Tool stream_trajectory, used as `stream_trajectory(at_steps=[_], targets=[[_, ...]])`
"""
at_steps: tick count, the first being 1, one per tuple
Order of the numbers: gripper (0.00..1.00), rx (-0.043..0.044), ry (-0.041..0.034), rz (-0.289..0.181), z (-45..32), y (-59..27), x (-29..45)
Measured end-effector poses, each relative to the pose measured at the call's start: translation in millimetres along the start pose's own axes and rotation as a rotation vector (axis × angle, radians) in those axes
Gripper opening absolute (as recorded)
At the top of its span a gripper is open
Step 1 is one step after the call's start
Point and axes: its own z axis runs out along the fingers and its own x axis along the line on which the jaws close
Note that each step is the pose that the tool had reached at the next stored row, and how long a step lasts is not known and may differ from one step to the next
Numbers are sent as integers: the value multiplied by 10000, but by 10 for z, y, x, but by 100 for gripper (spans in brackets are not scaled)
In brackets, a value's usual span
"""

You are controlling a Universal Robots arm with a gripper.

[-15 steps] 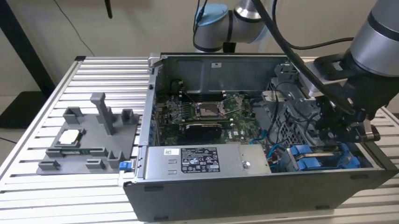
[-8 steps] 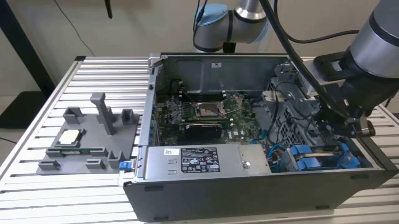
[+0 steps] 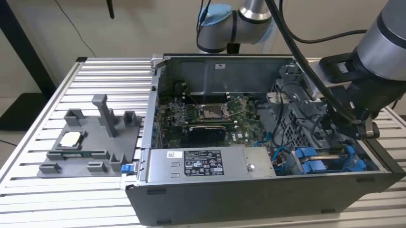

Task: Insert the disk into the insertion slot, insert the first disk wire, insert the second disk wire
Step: 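Insert the second disk wire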

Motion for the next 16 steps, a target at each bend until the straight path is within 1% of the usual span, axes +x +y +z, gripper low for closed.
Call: stream_trajectory(at_steps=[1,2,3,4,6,7,9,10,12,14,15,16], targets=[[16,0,1,0,-11,2,0],[16,-1,28,-3,-13,8,0],[16,-12,100,-15,-13,12,0],[16,-49,235,-32,-14,13,0],[16,-135,571,-72,-15,14,0],[16,-177,765,-98,-15,14,0],[16,-238,1100,-152,-14,15,0],[16,-268,1294,-181,-14,14,-1],[16,-358,1652,-227,-11,14,-14],[16,-430,1909,-256,0,17,-52],[16,-467,2000,-265,9,17,-79],[16,-510,2065,-270,15,17,-99]])
